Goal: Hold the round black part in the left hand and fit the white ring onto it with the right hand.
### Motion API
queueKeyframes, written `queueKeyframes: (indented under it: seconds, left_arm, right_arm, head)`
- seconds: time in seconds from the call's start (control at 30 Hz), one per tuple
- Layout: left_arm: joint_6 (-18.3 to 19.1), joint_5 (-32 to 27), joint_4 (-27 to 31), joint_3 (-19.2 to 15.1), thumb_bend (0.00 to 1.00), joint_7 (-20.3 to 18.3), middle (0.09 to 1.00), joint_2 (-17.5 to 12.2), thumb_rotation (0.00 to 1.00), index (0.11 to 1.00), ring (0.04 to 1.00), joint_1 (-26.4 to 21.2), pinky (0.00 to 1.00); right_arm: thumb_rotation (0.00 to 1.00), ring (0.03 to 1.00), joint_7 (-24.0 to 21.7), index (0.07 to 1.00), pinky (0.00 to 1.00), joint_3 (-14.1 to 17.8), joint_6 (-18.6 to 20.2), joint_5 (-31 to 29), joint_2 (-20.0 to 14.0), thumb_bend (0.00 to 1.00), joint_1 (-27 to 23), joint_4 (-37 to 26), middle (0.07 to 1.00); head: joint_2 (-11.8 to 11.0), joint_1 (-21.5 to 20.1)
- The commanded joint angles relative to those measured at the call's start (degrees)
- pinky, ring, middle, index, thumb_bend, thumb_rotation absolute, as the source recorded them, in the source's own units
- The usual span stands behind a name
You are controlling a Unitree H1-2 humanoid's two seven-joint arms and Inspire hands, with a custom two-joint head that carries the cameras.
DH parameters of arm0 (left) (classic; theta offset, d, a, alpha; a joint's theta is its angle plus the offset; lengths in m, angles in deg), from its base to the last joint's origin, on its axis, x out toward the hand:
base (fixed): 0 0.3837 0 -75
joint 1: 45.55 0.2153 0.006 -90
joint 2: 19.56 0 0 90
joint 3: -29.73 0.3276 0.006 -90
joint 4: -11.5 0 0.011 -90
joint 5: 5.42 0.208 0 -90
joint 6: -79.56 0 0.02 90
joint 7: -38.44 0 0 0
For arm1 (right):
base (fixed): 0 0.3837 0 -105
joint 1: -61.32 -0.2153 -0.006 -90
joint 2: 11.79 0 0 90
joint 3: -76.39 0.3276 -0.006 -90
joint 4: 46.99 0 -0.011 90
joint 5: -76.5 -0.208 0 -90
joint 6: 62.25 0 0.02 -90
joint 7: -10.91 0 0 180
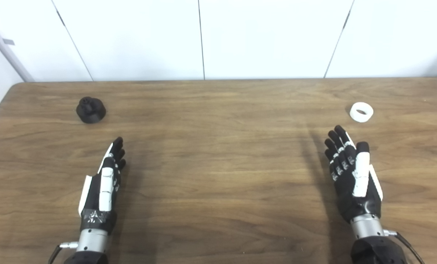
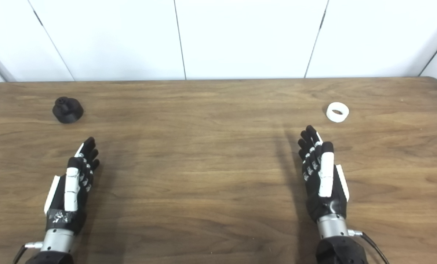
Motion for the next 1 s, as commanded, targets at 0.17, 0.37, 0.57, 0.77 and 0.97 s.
queueKeyframes:
  seconds: [0.17, 0.37, 0.57, 0.77, 0.97]
  left_arm:
    - [-1.0, 0.2, 2.1, 0.4, 0.57, 0.2, 1.000, 0.7, 1.00, 0.982, 1.000, 0.5, 1.00]
    - [-1.4, 0.5, 1.9, 0.4, 0.58, 0.4, 1.000, 0.9, 1.00, 0.977, 1.000, 0.5, 1.00]
    - [-1.7, 1.2, 1.8, 0.8, 0.57, 0.4, 1.000, 1.0, 1.00, 0.977, 1.000, 0.7, 1.00]
    - [-2.8, 2.5, 1.0, 2.0, 0.56, 1.1, 1.000, 2.1, 1.00, 0.978, 1.000, 1.1, 1.00]
    - [-3.5, 4.3, 0.4, 3.7, 0.56, 2.3, 1.000, 3.2, 1.00, 0.975, 1.000, 1.7, 1.00]
  right_arm:
    - [1.00, 0.973, -1.4, 0.933, 1.00, 0.7, -2.5, -0.1, 0.1, 0.54, 2.0, -0.7, 0.948]
    - [1.00, 0.970, -1.5, 0.927, 1.00, 0.8, -2.3, 0.0, 0.0, 0.55, 2.0, -0.7, 0.944]
    - [1.00, 0.979, -2.7, 0.936, 1.00, 0.9, -3.0, -0.7, -0.6, 0.54, 2.3, 0.1, 0.948]
    - [1.00, 0.989, -4.6, 0.958, 1.00, 1.9, -4.0, -1.8, -1.6, 0.53, 2.6, 1.6, 0.960]
    - [1.00, 0.993, -6.9, 0.955, 1.00, 3.4, -6.0, -2.2, -2.4, 0.56, 2.7, 4.5, 0.957]
  head:
    - [-0.4, 0.5]
    - [-0.4, 0.5]
    - [-2.0, 3.1]
    - [-5.2, 8.1]
    - [-8.6, 11.9]
